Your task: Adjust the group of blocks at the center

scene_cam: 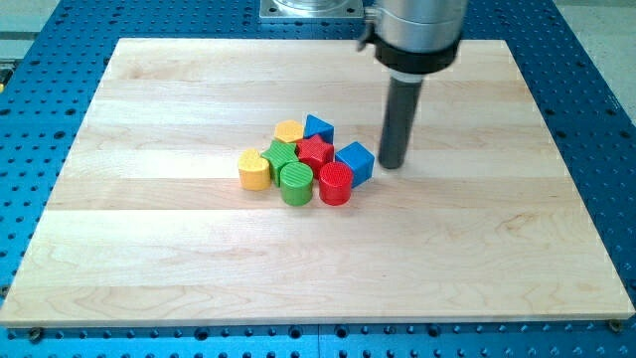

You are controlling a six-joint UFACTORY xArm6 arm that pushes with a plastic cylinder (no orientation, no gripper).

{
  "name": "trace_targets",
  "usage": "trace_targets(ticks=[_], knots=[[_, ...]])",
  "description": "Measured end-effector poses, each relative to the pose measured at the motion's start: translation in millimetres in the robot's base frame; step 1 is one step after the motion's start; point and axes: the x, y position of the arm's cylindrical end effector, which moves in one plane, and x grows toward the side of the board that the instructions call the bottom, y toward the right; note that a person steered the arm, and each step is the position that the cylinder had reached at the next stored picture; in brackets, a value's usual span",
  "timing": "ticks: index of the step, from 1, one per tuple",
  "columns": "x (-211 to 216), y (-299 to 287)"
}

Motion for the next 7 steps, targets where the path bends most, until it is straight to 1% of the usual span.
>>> trace_targets(ticks=[1,2,3,4,5,6,7], knots=[[31,55],[70,-38],[22,-57],[35,-43],[84,-6],[89,-59],[64,-62]])
